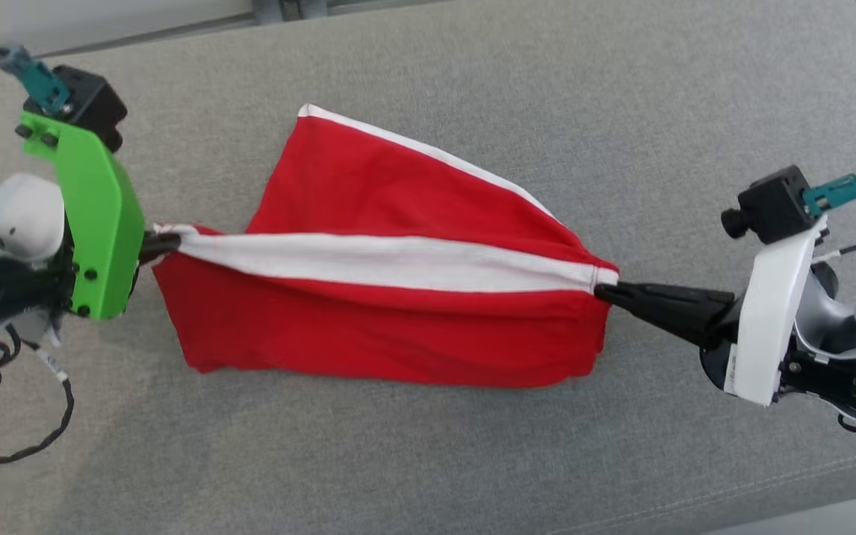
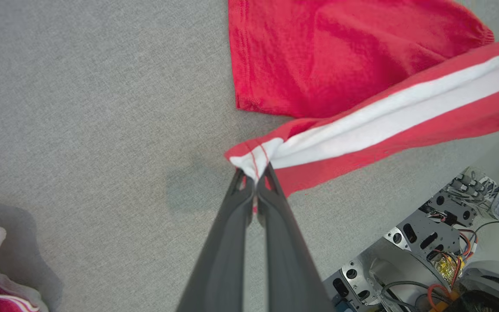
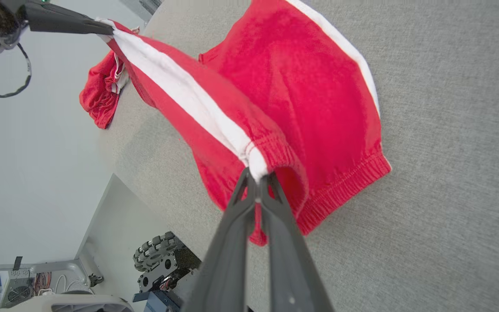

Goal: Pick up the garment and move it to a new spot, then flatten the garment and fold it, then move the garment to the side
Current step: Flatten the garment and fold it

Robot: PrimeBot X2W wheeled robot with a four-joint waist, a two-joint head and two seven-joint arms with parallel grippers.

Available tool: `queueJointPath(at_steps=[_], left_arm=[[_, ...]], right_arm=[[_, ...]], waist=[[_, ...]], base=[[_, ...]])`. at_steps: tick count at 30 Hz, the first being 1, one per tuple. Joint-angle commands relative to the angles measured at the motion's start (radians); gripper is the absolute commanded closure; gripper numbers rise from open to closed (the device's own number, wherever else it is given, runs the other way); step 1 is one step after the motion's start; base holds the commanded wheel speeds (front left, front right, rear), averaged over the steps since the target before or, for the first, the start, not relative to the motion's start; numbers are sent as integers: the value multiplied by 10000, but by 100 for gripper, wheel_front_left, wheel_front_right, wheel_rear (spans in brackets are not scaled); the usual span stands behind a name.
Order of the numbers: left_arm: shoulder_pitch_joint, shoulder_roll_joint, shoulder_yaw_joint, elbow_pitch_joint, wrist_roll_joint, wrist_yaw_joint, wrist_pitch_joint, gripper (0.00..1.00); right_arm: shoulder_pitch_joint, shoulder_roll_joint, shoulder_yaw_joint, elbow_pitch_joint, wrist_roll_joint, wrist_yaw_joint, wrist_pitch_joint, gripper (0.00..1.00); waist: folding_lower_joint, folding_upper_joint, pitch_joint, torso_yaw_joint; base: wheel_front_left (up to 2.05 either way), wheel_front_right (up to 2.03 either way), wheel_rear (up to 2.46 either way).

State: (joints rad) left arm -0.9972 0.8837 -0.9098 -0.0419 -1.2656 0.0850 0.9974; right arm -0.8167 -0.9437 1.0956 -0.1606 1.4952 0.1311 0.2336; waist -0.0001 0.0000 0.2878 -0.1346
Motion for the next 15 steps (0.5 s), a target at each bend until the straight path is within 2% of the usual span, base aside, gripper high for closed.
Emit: queueJointPath(at_steps=[1, 2, 5, 15], left_arm=[[-349, -173, 31, 245, 113, -78, 112, 100], [-1182, -557, -68, 997, 526, -286, 413, 100], [-1794, -744, -164, 1530, 929, -527, 552, 100], [-3088, -1551, -233, 3138, 1584, -1270, 313, 100]], right_arm=[[-197, 164, -102, 32, 91, -5, -116, 100], [-498, 517, -257, 214, 98, -5, -272, 100], [-681, 807, -420, 334, 238, -5, -453, 100], [-935, 1275, -570, 572, 556, -5, -583, 100]], waist=[[1, 0, 912, -565], [1, 0, 1461, -862], [1, 0, 1789, -1070], [1, 0, 2521, -1628]], base=[[0, 0, 0], [0, 0, 0], [0, 0, 0], [0, 0, 0]])
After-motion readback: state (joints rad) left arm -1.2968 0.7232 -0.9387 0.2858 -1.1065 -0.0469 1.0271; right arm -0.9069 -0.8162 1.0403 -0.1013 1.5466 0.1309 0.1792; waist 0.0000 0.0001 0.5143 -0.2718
